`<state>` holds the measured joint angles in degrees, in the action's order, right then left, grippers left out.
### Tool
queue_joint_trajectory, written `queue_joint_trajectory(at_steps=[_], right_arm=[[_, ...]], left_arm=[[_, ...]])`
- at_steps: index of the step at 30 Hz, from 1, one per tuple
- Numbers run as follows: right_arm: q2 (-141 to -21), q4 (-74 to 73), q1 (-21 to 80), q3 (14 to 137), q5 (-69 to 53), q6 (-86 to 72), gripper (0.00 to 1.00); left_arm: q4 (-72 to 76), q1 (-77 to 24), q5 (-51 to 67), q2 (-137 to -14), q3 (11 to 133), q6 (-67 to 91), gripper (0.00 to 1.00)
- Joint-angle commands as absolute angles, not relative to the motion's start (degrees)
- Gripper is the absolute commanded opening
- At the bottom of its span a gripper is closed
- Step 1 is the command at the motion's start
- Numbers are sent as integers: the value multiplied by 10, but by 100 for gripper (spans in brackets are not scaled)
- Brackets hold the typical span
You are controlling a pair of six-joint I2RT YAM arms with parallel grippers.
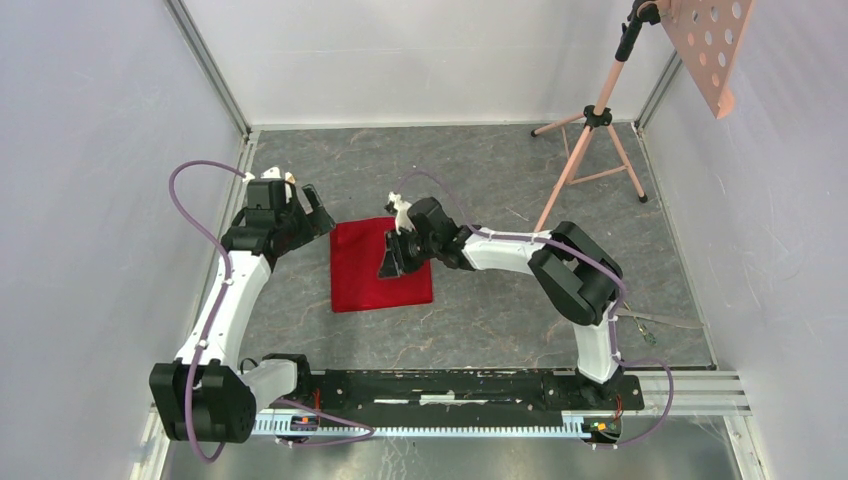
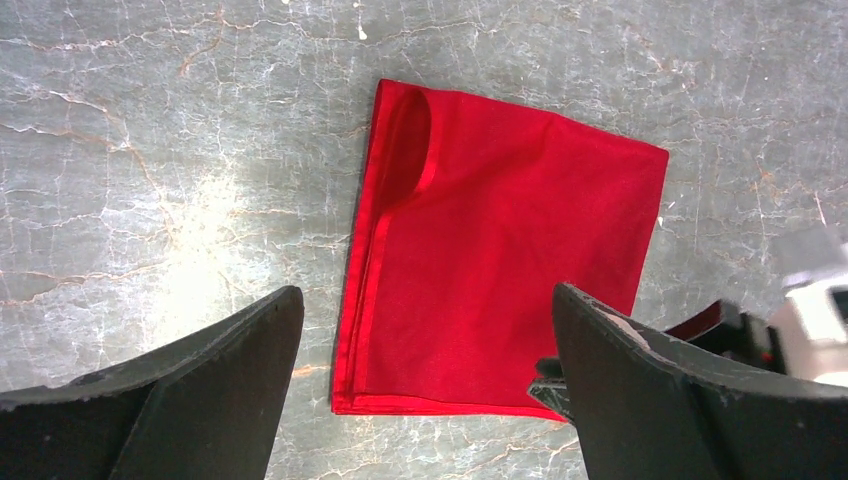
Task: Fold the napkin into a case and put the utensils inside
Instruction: Smooth out the square-folded napkin at the center of the board, then move the square-folded napkin to the center of the board.
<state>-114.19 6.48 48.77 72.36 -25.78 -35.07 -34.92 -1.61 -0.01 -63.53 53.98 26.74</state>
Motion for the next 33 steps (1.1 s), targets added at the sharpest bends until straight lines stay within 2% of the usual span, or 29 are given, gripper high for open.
queue_joint_trajectory(at_steps=[1, 3, 6, 14, 19, 22, 24, 27, 31, 33], right_arm=[[-1106, 12, 499, 686, -212, -271, 21], [-1102, 5, 505, 669, -206, -257, 15], [-1090, 3, 508, 628, -193, -240, 11], [-1015, -80, 496, 513, -62, -167, 7], [-945, -159, 416, 473, 62, -119, 7], [-931, -167, 348, 500, 105, -100, 13], [-941, -171, 328, 547, 104, -83, 28], [-945, -205, 326, 599, 97, -71, 39], [-906, -167, 317, 550, 60, -88, 54], [-887, -145, 302, 514, 39, -103, 57]], left_arm=[[-324, -13, -3, -654, 536, 252, 100], [-323, -14, 16, -660, 536, 250, 100], [-325, -16, 39, -671, 541, 246, 100], [-366, -26, 106, -667, 562, 252, 100], [-382, -49, 180, -686, 572, 268, 100], [-341, -103, 170, -708, 558, 299, 100], [-325, -134, 149, -740, 564, 314, 100], [-300, -164, 145, -803, 585, 331, 100], [-247, -181, 168, -860, 582, 362, 100], [-216, -196, 180, -876, 573, 369, 100]])
